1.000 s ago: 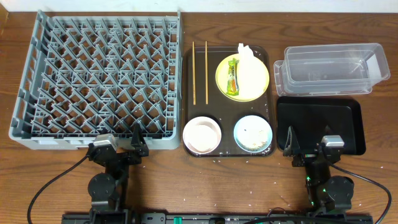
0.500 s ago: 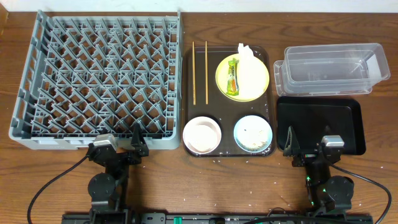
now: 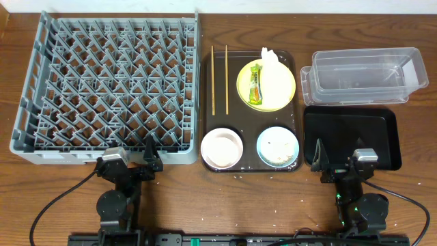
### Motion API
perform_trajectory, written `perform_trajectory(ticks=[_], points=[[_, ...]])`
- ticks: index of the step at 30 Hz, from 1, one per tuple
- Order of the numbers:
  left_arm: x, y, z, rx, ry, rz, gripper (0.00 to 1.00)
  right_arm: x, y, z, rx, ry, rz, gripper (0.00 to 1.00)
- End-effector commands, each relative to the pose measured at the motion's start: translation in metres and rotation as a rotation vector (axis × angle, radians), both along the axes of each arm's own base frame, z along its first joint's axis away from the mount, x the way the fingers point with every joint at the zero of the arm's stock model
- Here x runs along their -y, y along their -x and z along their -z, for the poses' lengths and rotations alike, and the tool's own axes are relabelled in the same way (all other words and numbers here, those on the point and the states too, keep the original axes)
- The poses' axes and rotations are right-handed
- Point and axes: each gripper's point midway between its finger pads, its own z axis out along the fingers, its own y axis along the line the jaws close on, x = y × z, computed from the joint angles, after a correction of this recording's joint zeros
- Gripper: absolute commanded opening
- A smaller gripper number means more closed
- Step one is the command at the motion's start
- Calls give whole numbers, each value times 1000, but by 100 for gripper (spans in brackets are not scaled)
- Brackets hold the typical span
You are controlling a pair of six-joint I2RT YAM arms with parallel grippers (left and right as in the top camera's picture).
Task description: Sort waste into correct bins and load items into the dishwasher
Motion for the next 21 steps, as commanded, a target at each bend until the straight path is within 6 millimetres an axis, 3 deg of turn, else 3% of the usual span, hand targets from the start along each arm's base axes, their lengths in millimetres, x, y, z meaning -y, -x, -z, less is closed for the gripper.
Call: perform_trajectory(ticks=[1,5,16,21], points=[[-4,1,16,-50,10,-26,98,6,0,2,-5,11,24,99],[4,1,14,-44,29,20,98,10,-1,-16,66,9,52,99],[5,1,15,-45,172,5,98,16,-1,-6,25,14,85,99],[5,1,14,-38,200,1,98,-9,0,-6,20,-88,-56,99]])
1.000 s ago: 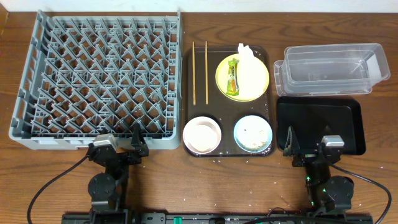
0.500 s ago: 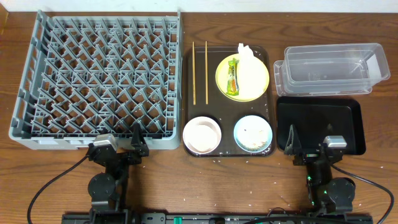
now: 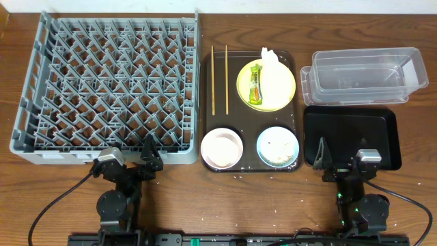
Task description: Sort waste into correct bins and load items into the dishwasher
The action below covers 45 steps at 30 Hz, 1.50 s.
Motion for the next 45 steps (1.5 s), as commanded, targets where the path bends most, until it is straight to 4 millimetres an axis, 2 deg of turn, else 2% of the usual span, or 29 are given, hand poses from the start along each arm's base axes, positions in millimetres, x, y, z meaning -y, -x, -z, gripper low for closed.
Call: perform_trajectory(ticks=[1,3,7,9,15,18,19,21,25,30,33,35,39,43,45], points=[[4,0,11,-31,43,18,98,-20,2,-1,-4,-80,-120,99],[9,-1,4,-3,45,50,98,-28,3,-2,0,-85,-166,99],[13,-1,-17,72,84,69,98,-43,8,-33,122,-78,-262,99],[13,0,-28,92,94,72,98,-43,10,-48,167,-119,-271,99],[16,0,-69,101,95,89,98,-44,7,-74,149,-176,-277,99],[21,-5,-90,66,99,116,98,-48,-2,-87,108,-153,-294,99],[28,-12,-105,29,106,158,98,-51,-10,-92,65,-147,-309,99],[37,-22,-117,-25,118,207,98,-58,-23,-101,-2,-156,-344,99],[48,-40,-127,-140,173,264,98,-77,-48,-112,-136,-130,-449,99],[65,-56,-129,-211,211,367,98,-83,-76,-103,-366,-104,-481,99],[66,-62,-119,-253,226,368,98,-83,-95,-86,-513,-118,-480,99],[66,-63,-117,-258,227,367,98,-83,-103,-78,-547,-126,-478,99],[66,-63,-117,-258,227,367,98,-87,-109,-68,-571,-139,-495,99],[66,-63,-117,-258,228,368,98,-91,-105,-61,-626,-217,-499,99],[66,-63,-117,-258,228,368,98,-98,-101,-64,-642,-282,-528,99]])
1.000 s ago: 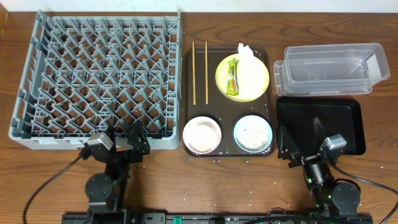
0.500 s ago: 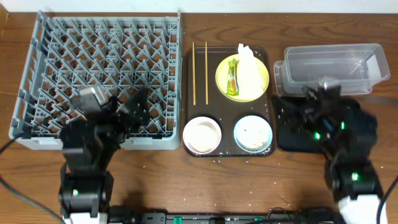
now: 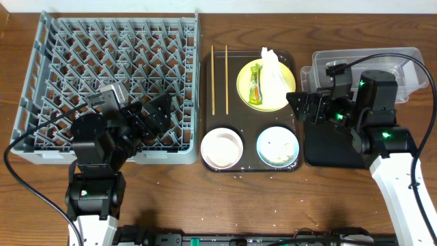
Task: Sort waste into correct bins and load items into the dishwasher
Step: 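Reach the right gripper to the yellow plate and grasp the snack wrapper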
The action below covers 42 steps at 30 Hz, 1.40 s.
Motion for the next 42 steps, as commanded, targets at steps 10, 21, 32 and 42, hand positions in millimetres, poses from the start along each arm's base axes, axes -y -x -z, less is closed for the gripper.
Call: perform_trajectory(ticks=[10,21,32,42], points=[[16,3,-23,43,83,81,98,-29,7,-26,-23,-187,-79,97],[21,16,-45,41,5,146,98,-60,7,-20,-23,57,-84,99],[21,26,-35,-41,7,145,98,-64,-20,14,-163,117,-75,99],[21,27,-31,-57,9,145,98,-56,-28,10,-120,150,-44,93]])
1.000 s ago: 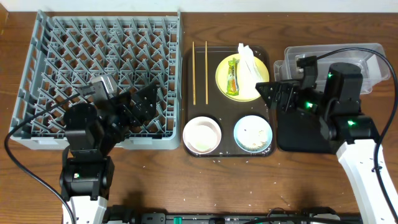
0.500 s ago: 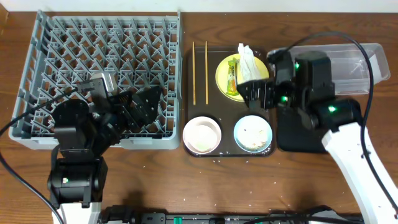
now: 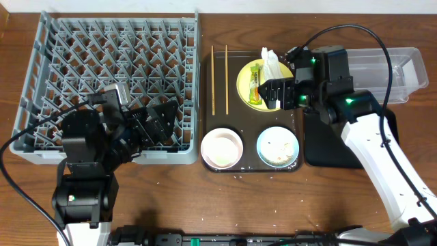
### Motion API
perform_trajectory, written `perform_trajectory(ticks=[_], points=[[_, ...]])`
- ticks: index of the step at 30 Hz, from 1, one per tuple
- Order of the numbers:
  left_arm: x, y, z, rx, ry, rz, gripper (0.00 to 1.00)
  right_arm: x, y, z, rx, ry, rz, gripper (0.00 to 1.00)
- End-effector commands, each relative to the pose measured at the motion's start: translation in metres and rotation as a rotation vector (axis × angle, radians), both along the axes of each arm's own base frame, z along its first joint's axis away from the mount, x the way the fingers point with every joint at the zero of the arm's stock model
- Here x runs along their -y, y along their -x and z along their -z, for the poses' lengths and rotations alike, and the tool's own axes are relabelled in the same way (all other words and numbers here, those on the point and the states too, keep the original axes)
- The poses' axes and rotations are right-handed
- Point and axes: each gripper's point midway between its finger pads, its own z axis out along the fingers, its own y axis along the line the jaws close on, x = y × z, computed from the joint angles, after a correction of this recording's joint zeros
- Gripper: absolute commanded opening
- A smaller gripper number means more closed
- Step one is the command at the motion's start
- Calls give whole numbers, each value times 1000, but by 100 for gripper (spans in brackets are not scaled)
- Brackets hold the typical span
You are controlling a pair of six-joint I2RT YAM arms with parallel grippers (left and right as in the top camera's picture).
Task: Sort waste into correct bins and load items into the dishwasher
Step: 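Reach the right gripper to the yellow plate and grasp the snack wrapper, then carry the wrapper with the right gripper and drop it into the clear bin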
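A dark serving tray [image 3: 235, 119] lies mid-table. It carries two chopsticks [image 3: 213, 78], a yellow plate [image 3: 244, 85] with a green wrapper [image 3: 255, 82] and a white tissue [image 3: 270, 60], a white bowl [image 3: 222, 148] and a light blue bowl [image 3: 278, 145] with crumbs. My right gripper [image 3: 272, 93] hovers open over the plate's right half, just beside the wrapper. Over the front right corner of the grey dish rack [image 3: 102, 61] is my left gripper [image 3: 160, 121], open and holding nothing.
A clear plastic bin [image 3: 382, 68] stands at the back right. In front of it is a black bin [image 3: 321, 147], partly covered by my right arm. Cables trail from both arms across the wooden table.
My right gripper has moved left from the gap between the tray and the bins to above the yellow plate. The left gripper has shifted slightly forward and right over the rack. No item has moved.
Both arms first sat folded at the table's front edge, grippers open. Then the left had come up over the rack's front right and the right stood by the bins. Now the right is over the plate. All tray items lie where they were.
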Motion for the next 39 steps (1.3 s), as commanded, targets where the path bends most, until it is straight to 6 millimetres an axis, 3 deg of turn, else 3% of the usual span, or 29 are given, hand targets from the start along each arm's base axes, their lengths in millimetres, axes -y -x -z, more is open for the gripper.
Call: perform_trajectory(ticks=[1,4,5,12,17,22,27,31,32,34,37,39], points=[[1,1,-8,21,-8,13,98,10,-3,-4,24,64,32,89],[1,1,-8,21,-8,13,98,26,-9,15,-8,151,107,74],[1,1,-8,21,-9,13,98,30,-12,20,-22,163,139,63],[1,1,-8,21,-8,13,98,8,-38,52,-10,167,110,58],[1,1,-8,21,-9,13,98,-8,-60,98,4,238,93,56],[1,1,-8,21,-9,13,98,-26,-77,133,19,232,73,45],[1,1,-8,21,-9,13,98,-35,-83,158,23,243,74,44],[1,1,-8,21,-9,13,98,-28,-81,187,-39,274,168,32],[1,1,-8,21,-9,13,98,-30,-80,190,-46,267,166,27],[1,1,-8,21,-9,13,98,-32,-80,188,-44,261,161,5],[1,1,-8,21,-9,13,98,-35,-80,170,-28,233,159,1],[1,1,-8,21,-9,13,98,-37,-81,140,3,181,177,1]])
